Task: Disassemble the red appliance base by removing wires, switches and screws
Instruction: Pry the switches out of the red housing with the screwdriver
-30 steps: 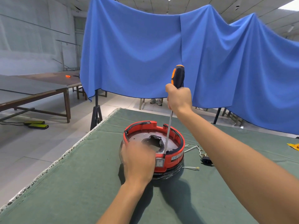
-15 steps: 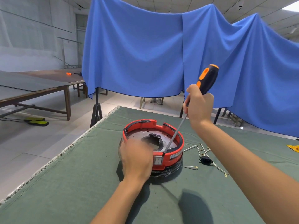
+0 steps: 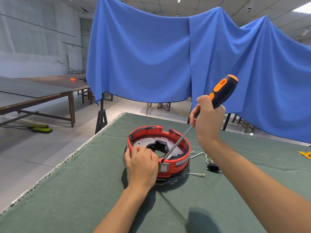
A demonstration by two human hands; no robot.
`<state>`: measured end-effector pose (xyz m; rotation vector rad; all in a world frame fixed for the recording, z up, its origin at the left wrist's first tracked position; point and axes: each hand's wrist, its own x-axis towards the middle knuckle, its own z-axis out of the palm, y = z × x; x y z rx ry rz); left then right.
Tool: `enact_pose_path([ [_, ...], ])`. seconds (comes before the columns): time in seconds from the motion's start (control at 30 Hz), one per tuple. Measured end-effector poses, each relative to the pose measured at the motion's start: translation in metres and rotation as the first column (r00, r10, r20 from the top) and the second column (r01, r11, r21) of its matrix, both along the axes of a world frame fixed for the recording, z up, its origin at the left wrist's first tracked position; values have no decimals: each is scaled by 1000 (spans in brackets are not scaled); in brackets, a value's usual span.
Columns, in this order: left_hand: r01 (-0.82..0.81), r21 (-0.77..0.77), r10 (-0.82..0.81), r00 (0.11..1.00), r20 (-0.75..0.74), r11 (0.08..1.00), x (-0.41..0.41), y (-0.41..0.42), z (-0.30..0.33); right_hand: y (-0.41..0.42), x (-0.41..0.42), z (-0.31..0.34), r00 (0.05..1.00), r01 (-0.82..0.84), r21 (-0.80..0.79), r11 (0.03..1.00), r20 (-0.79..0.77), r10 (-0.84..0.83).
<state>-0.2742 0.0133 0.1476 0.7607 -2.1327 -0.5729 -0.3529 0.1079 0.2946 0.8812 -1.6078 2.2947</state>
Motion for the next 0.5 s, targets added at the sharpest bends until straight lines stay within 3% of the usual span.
enact_pose_path([
  [0.27, -7, 1, 7, 1000, -23, 1000, -1, 0, 0, -3, 1, 1, 1000, -3, 18, 1000, -23, 3],
  [0.5, -14, -41, 18, 994, 108, 999, -1, 1, 1, -38, -24, 10, 999, 28, 214, 976, 25, -34],
])
